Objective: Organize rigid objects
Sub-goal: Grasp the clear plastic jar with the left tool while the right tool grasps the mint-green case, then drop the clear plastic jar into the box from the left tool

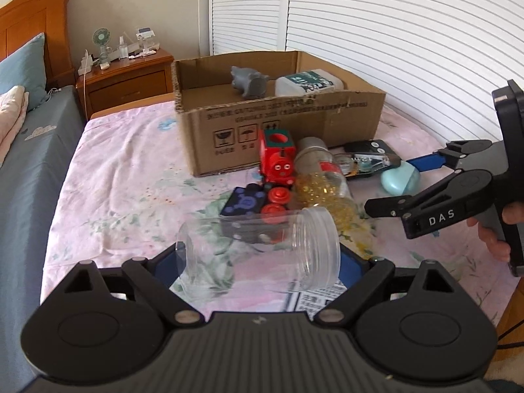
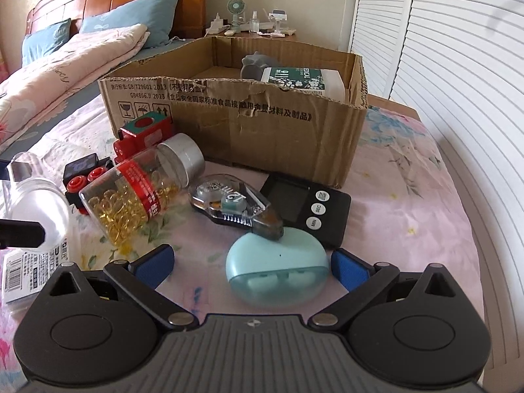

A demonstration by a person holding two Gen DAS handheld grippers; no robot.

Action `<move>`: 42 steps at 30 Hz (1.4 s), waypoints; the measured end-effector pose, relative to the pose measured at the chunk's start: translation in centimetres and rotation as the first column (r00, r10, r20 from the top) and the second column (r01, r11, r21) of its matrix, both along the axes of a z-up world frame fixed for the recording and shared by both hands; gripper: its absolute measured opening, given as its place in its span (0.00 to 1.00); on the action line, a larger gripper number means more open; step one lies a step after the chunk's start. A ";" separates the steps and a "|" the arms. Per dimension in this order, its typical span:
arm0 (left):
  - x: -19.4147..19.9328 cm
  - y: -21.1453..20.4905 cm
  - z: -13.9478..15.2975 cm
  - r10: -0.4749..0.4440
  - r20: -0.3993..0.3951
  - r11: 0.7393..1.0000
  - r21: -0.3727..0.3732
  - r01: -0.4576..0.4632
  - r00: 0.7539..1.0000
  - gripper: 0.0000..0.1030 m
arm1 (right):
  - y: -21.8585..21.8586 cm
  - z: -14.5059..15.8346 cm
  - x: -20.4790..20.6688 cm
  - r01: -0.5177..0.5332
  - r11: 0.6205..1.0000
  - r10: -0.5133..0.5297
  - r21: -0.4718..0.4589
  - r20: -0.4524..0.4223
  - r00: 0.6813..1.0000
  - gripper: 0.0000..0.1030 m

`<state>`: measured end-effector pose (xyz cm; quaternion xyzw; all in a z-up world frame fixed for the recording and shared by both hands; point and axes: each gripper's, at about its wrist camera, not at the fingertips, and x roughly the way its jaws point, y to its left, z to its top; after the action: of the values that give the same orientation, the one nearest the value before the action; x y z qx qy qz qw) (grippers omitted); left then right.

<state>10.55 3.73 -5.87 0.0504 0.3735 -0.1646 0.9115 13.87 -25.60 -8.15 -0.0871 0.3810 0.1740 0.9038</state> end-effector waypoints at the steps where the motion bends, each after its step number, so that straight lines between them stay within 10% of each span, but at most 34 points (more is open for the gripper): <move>1: 0.0 0.2 0.0 0.000 0.000 1.000 -0.003 0.000 1.000 0.89 | 0.0 0.0 0.0 0.000 1.000 0.000 0.003 0.001 1.000 0.99; 11: 0.9 1.2 -0.6 0.040 -0.023 0.996 -0.077 -0.042 0.999 0.90 | -0.6 0.6 -0.7 0.055 0.998 -0.055 0.007 0.015 0.998 0.65; 42: 0.9 1.9 0.1 0.110 -0.057 0.994 -0.002 -0.111 0.992 0.87 | -1.6 1.3 -2.9 0.045 0.999 -0.045 -0.007 0.006 0.999 0.64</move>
<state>11.49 5.67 -5.75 0.0225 0.4012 -0.1162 0.9083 10.93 -27.18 -6.84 -0.0820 0.3810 0.1520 0.9083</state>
